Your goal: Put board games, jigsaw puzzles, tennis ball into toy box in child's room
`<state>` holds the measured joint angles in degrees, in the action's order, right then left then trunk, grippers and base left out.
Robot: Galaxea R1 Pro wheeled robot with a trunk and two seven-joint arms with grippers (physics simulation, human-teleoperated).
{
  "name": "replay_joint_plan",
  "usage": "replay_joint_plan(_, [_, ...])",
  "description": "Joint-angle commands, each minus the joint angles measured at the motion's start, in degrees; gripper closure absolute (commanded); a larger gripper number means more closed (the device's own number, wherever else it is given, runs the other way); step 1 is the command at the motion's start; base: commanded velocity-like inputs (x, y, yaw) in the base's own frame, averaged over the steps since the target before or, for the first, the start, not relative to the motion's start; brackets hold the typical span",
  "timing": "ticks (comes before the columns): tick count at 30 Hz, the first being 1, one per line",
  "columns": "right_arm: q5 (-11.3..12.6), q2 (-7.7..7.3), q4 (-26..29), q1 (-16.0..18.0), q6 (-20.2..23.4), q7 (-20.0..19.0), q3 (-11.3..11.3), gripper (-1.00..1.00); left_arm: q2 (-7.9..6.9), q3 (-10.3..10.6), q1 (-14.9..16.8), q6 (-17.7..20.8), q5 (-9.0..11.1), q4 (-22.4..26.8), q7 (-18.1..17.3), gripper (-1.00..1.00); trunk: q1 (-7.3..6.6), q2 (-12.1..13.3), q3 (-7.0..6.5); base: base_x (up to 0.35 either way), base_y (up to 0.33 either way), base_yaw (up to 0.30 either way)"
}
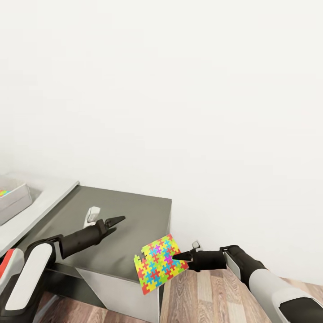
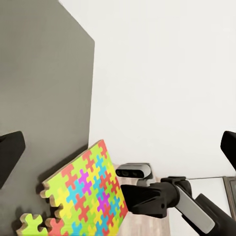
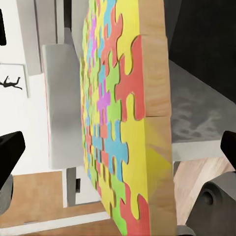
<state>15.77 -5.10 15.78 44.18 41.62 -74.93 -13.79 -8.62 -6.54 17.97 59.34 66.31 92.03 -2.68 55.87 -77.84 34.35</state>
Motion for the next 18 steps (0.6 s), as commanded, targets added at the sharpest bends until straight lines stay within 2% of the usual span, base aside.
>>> replay_joint_plan(1, [0.5, -0.06, 0.0, 0.0, 0.5, -0.4, -0.4, -1.0, 0.01, 0.0, 0.0, 0.3, -0.3, 0.0, -0.3, -1.0, 0.0, 0.0, 0.05, 0.0, 0.0, 0.059])
replay_joint_plan(5, [0.5, -0.08, 0.0, 0.0, 0.5, -0.8, -0.4, -1.0, 0.01, 0.0, 0.0, 0.3, -0.4, -0.1, -0.2, -1.0, 0.0, 0.0, 0.04, 0.0, 0.0, 0.034])
replay_joint_plan(6, [0.5, -0.08, 0.0, 0.1, 0.5, -0.9, -0.4, 1.0, 0.01, 0.1, 0.0, 0.3, -0.4, -0.1, -0.2, -1.0, 0.0, 0.0, 0.04, 0.0, 0.0, 0.015])
replay_joint_plan(18, [0.5, -0.52, 0.1, 0.2, 0.5, -0.9, -0.3, 1.0, 0.16, 0.6, -0.1, -0.3, -0.8, -0.6, -0.1, -1.0, 0.0, 0.0, 0.04, 0.0, 0.0, 0.002])
